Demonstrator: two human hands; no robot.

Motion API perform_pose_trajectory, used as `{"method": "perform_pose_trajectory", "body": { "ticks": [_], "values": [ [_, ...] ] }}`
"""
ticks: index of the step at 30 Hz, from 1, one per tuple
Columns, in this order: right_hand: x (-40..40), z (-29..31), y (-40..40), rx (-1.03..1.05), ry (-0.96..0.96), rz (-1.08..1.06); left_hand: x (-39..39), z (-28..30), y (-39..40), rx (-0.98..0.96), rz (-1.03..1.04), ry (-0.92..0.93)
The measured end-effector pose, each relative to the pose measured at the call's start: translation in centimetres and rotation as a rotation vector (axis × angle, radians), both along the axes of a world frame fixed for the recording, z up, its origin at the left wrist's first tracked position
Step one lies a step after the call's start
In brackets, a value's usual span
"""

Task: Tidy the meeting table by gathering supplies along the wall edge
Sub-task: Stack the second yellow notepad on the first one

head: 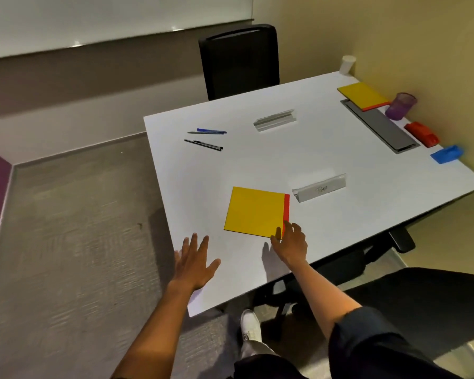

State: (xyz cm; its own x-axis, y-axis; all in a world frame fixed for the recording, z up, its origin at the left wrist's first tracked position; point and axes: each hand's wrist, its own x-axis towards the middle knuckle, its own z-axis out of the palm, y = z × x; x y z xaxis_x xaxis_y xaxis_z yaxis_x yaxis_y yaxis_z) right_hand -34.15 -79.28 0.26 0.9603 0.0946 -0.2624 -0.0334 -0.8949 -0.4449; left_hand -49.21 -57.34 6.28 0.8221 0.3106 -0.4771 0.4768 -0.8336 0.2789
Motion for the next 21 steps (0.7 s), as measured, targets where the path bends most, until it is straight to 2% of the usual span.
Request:
{"method": "perform_pose_trajectory", "body": {
  "ticks": [7, 12, 21],
  "values": [
    [3.9, -2.0, -0.1, 0.043, 0.074, -0.005, 8.2, -2.4, -0.3, -0.097, -0.057, 0.056],
    [6.0, -2.8, 1.0, -0.015, -0.010, 0.036, 11.5, -4.5, -0.5, -0.109, -0.087, 0.136],
    [7.3, -3.5, 2.8, 0.018, -0.125, -0.008, 15.0, -5.7, -0.9, -0.217, -0.060, 0.207]
  ]
}}
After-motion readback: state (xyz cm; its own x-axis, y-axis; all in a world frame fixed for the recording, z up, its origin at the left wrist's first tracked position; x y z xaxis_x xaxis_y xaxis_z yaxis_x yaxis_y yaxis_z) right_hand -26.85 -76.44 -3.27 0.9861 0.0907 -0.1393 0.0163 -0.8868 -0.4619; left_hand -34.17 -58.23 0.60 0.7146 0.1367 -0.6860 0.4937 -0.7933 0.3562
